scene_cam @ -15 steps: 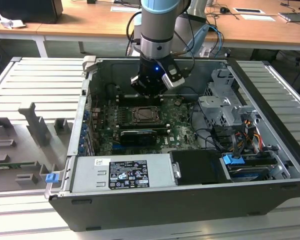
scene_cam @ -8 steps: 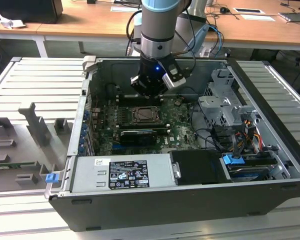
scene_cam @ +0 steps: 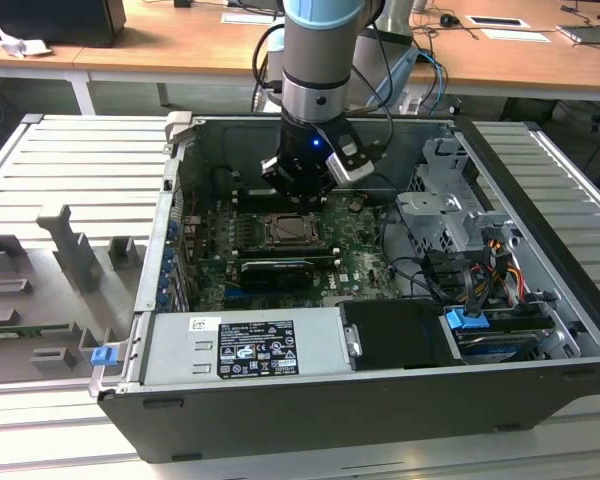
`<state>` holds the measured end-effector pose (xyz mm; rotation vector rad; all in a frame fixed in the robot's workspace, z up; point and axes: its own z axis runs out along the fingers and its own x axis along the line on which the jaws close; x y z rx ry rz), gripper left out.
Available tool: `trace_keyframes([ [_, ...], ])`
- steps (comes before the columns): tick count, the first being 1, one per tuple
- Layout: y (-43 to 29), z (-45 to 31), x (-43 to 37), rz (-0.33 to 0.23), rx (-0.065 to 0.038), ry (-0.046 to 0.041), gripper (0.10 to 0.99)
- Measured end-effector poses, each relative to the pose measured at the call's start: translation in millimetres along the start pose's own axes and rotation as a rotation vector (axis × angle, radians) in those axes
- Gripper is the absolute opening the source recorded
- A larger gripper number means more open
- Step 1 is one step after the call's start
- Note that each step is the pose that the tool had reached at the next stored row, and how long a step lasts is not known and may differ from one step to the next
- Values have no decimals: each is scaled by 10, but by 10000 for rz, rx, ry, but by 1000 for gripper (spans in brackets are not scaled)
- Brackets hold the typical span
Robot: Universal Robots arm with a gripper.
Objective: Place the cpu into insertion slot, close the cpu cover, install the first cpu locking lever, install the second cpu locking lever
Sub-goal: 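Install the second cpu locking lever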
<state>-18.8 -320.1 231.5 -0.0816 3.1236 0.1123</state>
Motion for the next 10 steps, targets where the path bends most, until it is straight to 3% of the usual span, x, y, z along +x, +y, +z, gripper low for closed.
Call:
trace_keyframes([
  [6, -1, -65, -1, -1, -2, 0, 106],
  [10, -78, -71, 4, 1, 0, 1, 106],
])
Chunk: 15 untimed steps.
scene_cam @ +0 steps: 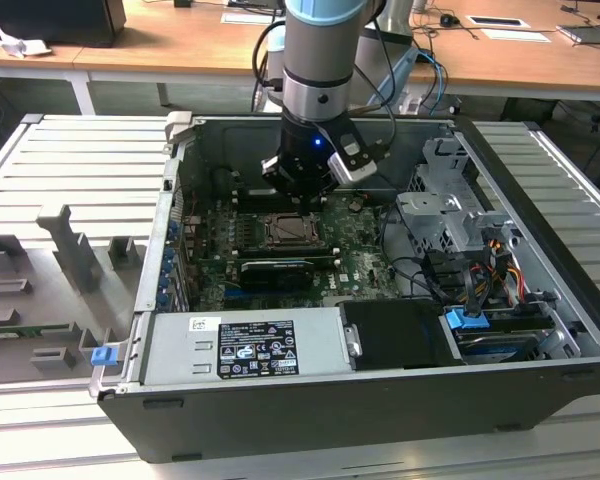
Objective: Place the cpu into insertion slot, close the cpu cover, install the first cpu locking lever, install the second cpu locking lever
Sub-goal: 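Install the second cpu locking lever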
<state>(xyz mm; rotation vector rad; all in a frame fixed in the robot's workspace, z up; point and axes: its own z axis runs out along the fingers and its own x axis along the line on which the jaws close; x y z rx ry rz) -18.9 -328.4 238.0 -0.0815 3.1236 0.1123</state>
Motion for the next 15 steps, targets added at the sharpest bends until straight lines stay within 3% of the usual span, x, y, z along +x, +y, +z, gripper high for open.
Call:
trace_keyframes([
  [5, -69, -21, 4, 0, 2, 0, 106],
  [9, -69, -130, 2, -2, 0, -1, 106],
  [15, -185, -162, 11, 2, 2, 1, 106],
])
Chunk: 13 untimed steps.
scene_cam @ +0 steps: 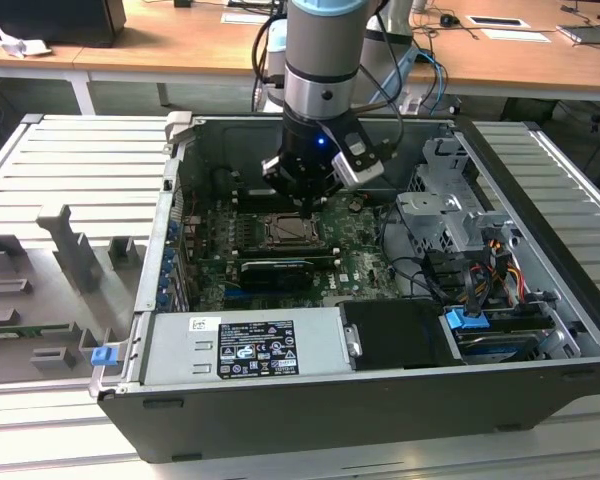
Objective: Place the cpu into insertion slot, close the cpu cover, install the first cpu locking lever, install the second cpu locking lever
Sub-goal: 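Install the second cpu locking lever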
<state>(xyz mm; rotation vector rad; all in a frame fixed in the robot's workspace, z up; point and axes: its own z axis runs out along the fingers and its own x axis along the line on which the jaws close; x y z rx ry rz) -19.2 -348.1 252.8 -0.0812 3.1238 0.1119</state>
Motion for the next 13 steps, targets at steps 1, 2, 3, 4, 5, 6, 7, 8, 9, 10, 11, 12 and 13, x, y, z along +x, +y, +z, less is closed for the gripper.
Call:
trace_keyframes([
  [1, -11, -6, 0, -2, -3, -1, 106],
  [2, -32, -5, 2, -1, -23, -4, 106],
  [3, -51, -1, 4, -1, -44, -3, 106],
  [4, -80, 12, 6, -1, -69, 2, 106],
  [5, -91, 24, 7, 0, -76, 6, 106],
  [6, -96, 37, 7, 0, -79, 11, 106],
  [7, -103, 61, 9, 2, -77, 20, 106],
  [8, -106, 78, 10, 3, -77, 26, 106],
  [9, -108, 95, 10, 2, -79, 31, 106],
  [10, -115, 102, 10, 2, -86, 32, 106],
  [11, -130, 103, 11, 1, -98, 31, 106],
  [12, -147, 103, 12, 3, -104, 30, 106],
  [13, -169, 102, 15, 2, -115, 30, 106],
])
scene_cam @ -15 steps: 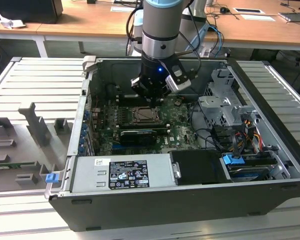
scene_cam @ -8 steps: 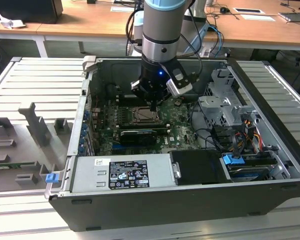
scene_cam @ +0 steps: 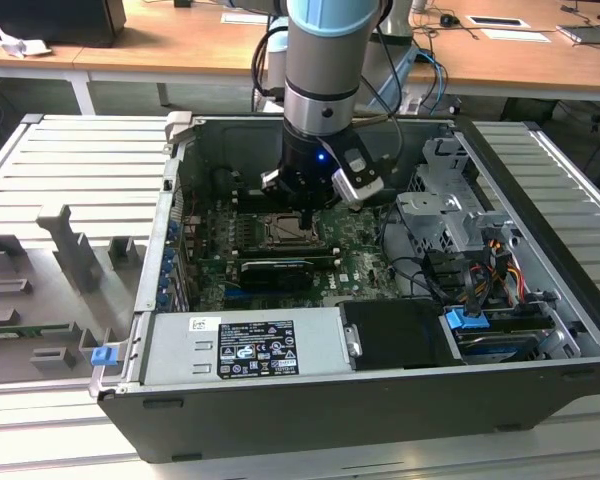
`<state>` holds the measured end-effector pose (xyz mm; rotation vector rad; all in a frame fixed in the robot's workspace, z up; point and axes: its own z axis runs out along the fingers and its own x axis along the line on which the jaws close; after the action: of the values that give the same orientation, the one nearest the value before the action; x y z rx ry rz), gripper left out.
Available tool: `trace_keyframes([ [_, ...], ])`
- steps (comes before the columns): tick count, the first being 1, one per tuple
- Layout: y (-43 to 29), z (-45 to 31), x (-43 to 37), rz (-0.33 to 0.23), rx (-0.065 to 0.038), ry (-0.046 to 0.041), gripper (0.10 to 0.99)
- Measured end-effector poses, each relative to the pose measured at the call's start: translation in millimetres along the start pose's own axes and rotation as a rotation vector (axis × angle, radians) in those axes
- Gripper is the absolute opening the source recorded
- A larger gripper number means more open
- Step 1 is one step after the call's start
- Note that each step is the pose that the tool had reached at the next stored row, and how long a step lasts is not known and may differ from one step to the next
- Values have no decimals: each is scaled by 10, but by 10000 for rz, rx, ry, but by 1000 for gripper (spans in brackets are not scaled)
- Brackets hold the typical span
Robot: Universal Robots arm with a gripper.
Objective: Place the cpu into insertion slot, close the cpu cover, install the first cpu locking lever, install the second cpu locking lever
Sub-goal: 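Install the second cpu locking lever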
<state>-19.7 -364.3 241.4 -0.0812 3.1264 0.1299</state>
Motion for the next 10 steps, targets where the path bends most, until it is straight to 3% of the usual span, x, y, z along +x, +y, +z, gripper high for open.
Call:
trace_keyframes([
  [2, -32, -1, 7, 1, -24, -1, 106],
  [5, -45, -4, 80, -1, -83, -4, 106],
  [7, -44, -5, 202, 2, -169, -9, 106],
  [10, -63, -6, 236, 2, -297, -15, 106],
])
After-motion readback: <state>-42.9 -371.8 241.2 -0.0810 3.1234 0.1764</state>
